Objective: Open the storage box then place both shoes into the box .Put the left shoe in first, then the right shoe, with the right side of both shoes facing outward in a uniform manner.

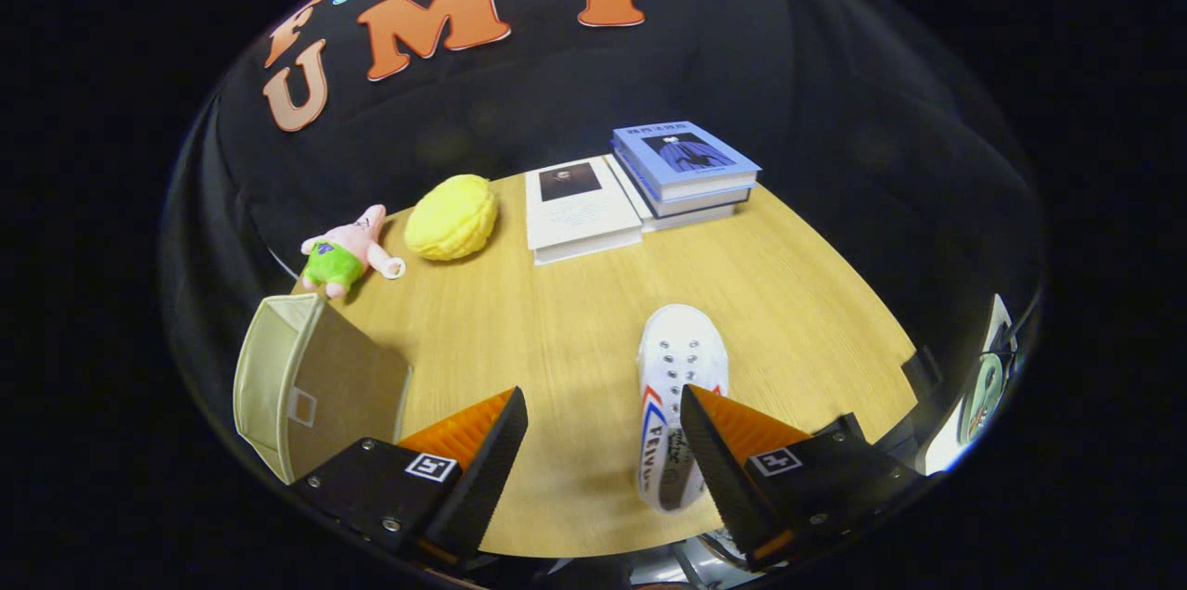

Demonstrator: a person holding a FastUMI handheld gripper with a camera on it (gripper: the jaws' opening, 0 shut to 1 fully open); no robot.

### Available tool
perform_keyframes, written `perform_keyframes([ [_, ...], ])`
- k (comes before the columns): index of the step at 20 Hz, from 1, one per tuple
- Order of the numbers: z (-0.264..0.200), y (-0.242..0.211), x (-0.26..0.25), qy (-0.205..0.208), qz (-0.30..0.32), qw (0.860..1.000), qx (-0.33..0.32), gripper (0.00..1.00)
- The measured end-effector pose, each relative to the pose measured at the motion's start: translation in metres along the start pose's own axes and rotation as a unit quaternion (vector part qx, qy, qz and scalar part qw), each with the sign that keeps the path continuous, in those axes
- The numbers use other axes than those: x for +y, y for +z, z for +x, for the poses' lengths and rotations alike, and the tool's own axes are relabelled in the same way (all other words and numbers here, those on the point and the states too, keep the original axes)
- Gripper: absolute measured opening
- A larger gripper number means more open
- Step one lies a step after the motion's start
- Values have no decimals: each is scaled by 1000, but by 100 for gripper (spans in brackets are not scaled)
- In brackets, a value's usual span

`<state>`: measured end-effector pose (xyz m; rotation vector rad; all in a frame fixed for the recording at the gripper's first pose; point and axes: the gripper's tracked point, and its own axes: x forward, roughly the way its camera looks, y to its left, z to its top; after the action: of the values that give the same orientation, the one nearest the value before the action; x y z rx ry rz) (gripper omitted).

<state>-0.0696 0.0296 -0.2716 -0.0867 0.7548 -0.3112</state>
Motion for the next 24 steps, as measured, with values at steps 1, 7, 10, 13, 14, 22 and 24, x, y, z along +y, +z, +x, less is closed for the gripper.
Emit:
perform_keyframes([
  [1,3,-2,-13,-9,5,1000,3,99],
  [7,27,-25,-74,-56,40,997,21,99],
  [10,43,-44,-88,-61,53,996,45,98],
  [13,56,-61,-88,-55,68,994,66,94],
  [14,58,-64,-86,-52,70,994,71,92],
  [22,77,-76,-68,-30,79,992,96,56],
  [24,76,-77,-67,-28,88,991,97,35],
])
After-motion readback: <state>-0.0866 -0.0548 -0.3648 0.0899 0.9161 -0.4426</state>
